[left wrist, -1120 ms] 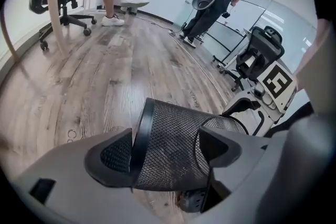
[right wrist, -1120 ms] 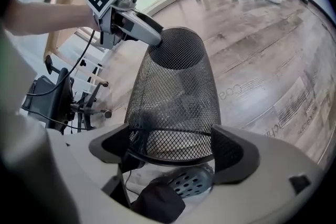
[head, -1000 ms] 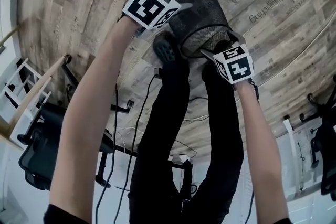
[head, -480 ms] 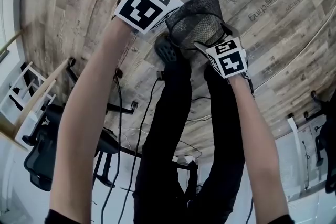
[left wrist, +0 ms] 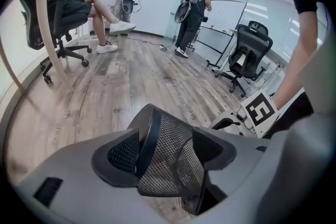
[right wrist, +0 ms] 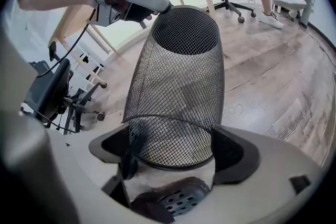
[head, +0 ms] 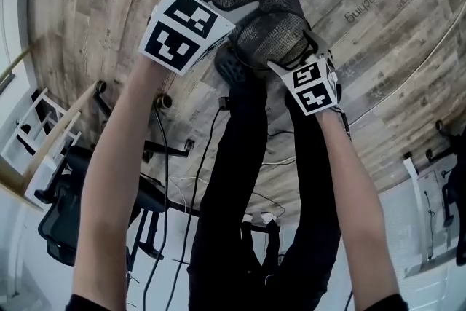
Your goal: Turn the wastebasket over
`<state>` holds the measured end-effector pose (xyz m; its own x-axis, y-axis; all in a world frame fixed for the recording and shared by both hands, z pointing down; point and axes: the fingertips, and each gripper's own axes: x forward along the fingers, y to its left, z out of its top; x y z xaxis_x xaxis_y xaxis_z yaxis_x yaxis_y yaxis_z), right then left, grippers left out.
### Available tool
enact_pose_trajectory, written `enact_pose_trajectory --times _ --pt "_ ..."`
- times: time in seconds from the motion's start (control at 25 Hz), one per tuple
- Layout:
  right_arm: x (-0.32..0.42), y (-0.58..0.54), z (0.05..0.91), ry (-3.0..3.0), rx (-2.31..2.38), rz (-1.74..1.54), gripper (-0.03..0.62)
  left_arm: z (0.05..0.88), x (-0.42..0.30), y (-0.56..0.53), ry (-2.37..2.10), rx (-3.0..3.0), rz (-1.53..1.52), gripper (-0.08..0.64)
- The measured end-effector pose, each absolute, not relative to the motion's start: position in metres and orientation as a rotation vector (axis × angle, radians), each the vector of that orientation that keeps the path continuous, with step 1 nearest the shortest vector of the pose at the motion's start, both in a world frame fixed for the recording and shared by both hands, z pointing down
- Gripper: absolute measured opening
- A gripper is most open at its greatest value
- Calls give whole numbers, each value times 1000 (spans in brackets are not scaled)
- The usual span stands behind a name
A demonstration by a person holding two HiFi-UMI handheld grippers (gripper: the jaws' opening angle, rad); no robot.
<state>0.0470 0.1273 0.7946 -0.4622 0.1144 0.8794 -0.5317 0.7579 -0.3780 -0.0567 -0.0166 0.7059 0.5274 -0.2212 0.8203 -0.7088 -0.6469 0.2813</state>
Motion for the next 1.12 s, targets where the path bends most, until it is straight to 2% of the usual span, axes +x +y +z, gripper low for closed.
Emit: enact_pose_trajectory --times 0.6,0.88,1.0,1.12 --pt "73 139 812 -1867 327 678 446 665 -9 8 -796 2242 964 336" --pt "76 133 814 -1874 322 708 446 669 -8 7 -796 2301 1129 332" --pt "82 138 818 -1848 305 717 446 667 -3 11 -808 2306 1153 287" --pt "85 140 820 -1838 302 714 446 669 1 12 -861 2319 1223 275"
